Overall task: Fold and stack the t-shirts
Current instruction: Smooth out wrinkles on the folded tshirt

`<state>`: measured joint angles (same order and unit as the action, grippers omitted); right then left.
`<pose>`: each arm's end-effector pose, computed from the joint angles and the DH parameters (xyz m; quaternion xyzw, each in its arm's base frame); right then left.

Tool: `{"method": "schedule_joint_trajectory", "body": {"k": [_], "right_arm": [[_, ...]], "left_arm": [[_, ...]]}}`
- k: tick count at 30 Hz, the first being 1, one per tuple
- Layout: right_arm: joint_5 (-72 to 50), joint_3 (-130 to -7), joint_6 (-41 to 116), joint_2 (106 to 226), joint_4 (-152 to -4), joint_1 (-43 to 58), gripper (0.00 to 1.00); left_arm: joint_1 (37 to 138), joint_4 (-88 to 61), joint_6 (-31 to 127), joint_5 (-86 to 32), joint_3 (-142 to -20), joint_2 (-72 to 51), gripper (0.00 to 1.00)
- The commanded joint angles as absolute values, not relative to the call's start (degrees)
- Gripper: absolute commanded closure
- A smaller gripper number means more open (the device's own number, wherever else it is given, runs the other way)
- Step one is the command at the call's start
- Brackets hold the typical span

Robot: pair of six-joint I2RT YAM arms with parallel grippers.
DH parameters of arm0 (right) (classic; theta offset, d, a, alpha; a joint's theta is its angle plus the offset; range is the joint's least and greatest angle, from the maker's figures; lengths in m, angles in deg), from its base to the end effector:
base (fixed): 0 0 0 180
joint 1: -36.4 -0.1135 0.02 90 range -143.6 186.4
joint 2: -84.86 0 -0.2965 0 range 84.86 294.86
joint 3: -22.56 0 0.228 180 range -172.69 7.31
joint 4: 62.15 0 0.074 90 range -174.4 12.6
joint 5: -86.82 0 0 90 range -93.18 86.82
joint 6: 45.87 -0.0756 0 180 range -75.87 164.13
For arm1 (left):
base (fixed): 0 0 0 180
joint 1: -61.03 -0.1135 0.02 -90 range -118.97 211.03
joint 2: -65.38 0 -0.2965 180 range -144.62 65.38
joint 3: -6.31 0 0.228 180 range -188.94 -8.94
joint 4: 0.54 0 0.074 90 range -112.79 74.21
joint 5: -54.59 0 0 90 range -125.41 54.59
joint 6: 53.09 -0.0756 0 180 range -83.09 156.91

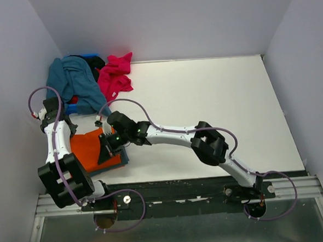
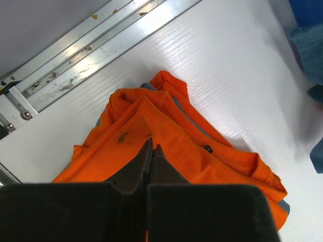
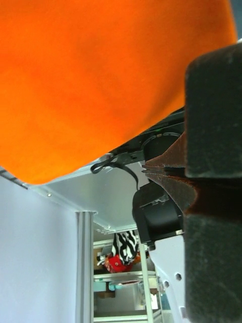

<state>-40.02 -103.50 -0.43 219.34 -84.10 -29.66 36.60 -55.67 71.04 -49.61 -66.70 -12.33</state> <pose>0.1896 0.5387 0.2237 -0.3079 0.7794 0.5439 0.0431 0.2274 0.1236 0.2572 -0.4967 0.8200 0.0971 0.2674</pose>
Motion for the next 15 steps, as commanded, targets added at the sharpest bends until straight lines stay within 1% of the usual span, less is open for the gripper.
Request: {"method": "schedule_joint_trajectory", "body": {"k": [1, 4, 8, 11, 15], "right_arm": [[-43.8, -106.9, -5.1, 225.0, -81.4, -30.1, 0.99], [-43.6, -107.5, -6.8, 227.4, -79.9, -29.5, 0.99], [-47.5, -106.7, -11.3, 230.8, -74.9, -27.3, 0.99], [-45.8, -103.6, -10.9, 230.2, -75.0, -26.9, 0.99], [-45.5, -101.4, -9.9, 227.9, -74.9, -26.6, 0.99]], "left_arm": [[36.0, -54.3, 71.6, -47.8, -67.9, -13.1, 1.0], [35.7, -54.1, 72.3, -46.8, -67.4, -14.9, 1.0], [35.7, -52.5, 75.0, -45.3, -65.1, -15.6, 1.0], [35.8, -51.9, 77.1, -46.6, -64.1, -16.3, 1.0], [35.8, -48.2, 79.4, -43.5, -61.7, -18.0, 1.0]]}}
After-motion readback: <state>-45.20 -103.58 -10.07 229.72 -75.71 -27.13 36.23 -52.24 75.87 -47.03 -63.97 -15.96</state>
